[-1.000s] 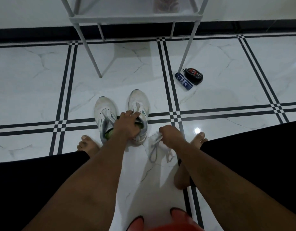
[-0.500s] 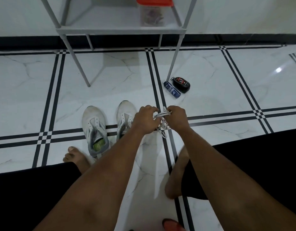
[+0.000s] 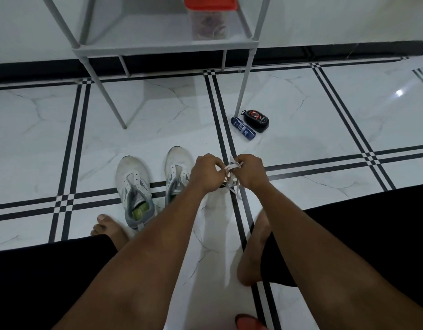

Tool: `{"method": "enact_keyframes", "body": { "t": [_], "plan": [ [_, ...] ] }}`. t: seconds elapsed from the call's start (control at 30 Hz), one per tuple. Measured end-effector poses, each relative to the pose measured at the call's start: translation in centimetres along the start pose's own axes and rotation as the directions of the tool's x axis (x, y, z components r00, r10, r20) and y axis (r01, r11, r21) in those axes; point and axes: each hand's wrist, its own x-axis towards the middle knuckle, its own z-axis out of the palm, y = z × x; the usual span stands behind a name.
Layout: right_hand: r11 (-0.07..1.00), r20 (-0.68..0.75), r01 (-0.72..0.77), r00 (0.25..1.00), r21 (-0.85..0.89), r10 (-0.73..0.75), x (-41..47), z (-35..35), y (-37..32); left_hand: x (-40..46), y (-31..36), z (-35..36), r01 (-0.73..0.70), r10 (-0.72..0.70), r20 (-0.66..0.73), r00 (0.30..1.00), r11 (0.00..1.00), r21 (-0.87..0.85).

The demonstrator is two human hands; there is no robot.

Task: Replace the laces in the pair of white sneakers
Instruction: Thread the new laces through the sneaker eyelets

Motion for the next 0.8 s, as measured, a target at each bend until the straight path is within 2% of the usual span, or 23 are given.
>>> {"method": "enact_keyframes", "body": {
  "t": [0.1, 0.17, 0.23, 0.3, 0.4, 0.5, 0.57, 0.6, 0.63, 0.7, 0.73, 0.8],
  "plan": [
    [0.995, 0.020, -0.039, 0.999, -0.091, 0.041, 0.0, -0.2, -0.2, 0.3, 1.1, -1.4, 0.094, -0.099, -0.020, 0.995, 0.982, -0.166],
    [0.981, 0.145, -0.088, 0.983, -0.172, 0.113, -0.2, -0.4, -0.4, 1.1, 2.1, -2.9, 0.138, -0.132, 0.041, 0.990, 0.947, -0.291],
    [0.988, 0.203, -0.032, 0.977, -0.153, 0.063, -0.2, -0.3, -1.3, 1.6, 3.5, -4.8, 0.174, -0.122, 0.142, 0.982, 0.876, -0.449],
    [0.995, 0.169, 0.079, 0.983, -0.054, -0.068, -0.1, 0.1, -1.9, 2.0, 4.9, -6.4, 0.214, -0.090, 0.225, 0.970, 0.754, -0.622],
    [0.991, 0.159, 0.082, 0.982, 0.104, -0.098, 0.1, 0.4, -2.8, 1.9, 7.0, -8.3, 0.277, -0.023, 0.303, 0.953, 0.473, -0.837],
    [0.996, 0.071, 0.057, 0.996, 0.074, -0.062, 0.4, 0.2, -2.2, 2.3, 7.8, -9.8, 0.216, -0.036, 0.214, 0.976, 0.245, -0.945],
    [0.990, 0.009, -0.018, 1.000, 0.137, 0.017, 0.6, -0.2, -1.7, 3.0, 7.0, -10.7, 0.157, -0.113, 0.141, 0.984, 0.154, -0.976],
    [0.988, -0.024, -0.038, 0.999, 0.151, 0.042, 0.7, -0.6, -1.6, 3.4, 6.4, -11.0, 0.138, -0.168, 0.110, 0.980, 0.165, -0.977],
    [0.987, -0.050, -0.056, 0.997, 0.151, 0.065, 0.9, -1.2, -1.4, 3.7, 5.6, -11.3, 0.125, -0.232, 0.065, 0.971, 0.252, -0.960],
    [0.987, -0.080, -0.100, 0.991, 0.128, 0.111, 1.4, -2.4, -1.1, 3.9, 4.0, -11.4, 0.140, -0.324, -0.068, 0.944, 0.577, -0.804],
    [0.988, -0.089, -0.121, 0.988, 0.098, 0.130, 1.6, -2.8, -1.0, 3.7, 3.3, -11.3, 0.156, -0.336, -0.130, 0.933, 0.704, -0.693],
    [0.984, -0.072, -0.176, 0.982, -0.009, 0.175, 1.9, -3.3, -0.5, 3.3, 2.2, -10.6, 0.193, -0.346, -0.174, 0.922, 0.801, -0.567]
  ]
}}
